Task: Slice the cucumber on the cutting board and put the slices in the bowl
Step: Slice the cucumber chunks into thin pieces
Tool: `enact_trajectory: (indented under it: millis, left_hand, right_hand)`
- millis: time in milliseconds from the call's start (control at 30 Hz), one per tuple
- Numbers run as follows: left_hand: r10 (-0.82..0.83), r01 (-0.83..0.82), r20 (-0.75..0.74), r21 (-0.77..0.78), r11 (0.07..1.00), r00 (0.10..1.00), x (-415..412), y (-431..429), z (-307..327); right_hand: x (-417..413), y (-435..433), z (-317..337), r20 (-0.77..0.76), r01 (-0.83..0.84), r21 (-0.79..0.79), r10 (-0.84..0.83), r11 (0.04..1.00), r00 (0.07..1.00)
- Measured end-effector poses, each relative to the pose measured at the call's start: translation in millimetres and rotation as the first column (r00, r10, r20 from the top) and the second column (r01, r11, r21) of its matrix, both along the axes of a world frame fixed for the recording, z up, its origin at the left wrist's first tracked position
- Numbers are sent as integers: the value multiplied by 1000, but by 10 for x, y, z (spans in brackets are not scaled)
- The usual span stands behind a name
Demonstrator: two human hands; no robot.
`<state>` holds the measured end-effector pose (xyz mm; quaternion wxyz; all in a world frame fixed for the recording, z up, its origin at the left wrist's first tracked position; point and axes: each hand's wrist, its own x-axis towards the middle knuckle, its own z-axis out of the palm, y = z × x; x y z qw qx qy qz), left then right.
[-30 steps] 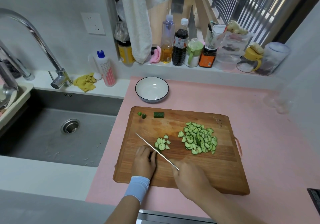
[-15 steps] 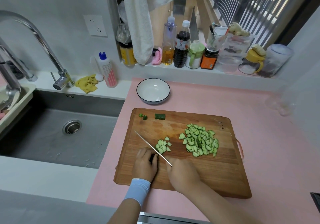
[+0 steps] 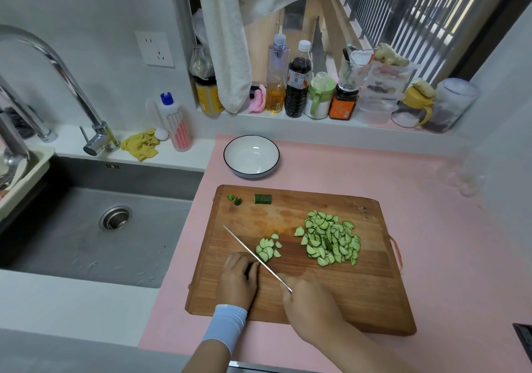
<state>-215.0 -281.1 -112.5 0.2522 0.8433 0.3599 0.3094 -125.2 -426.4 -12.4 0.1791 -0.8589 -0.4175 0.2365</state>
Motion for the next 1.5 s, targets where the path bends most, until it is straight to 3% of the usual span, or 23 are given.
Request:
enact_trajectory:
  millis: [400, 1000, 1500]
  left_hand:
    - [6, -6, 23, 10, 1000, 1000, -5, 1, -7]
    - [5, -3, 29, -38, 999, 1000, -16, 25, -46]
    - [-2, 2, -6, -76, 997, 1000, -31, 61, -101]
  right_hand:
    - [-5, 293, 38, 21, 9, -140, -7, 990, 1000]
    - [-16, 39, 83, -65, 46, -51, -50, 998, 997]
    - [12, 131, 98, -55, 51, -94, -56, 994, 997]
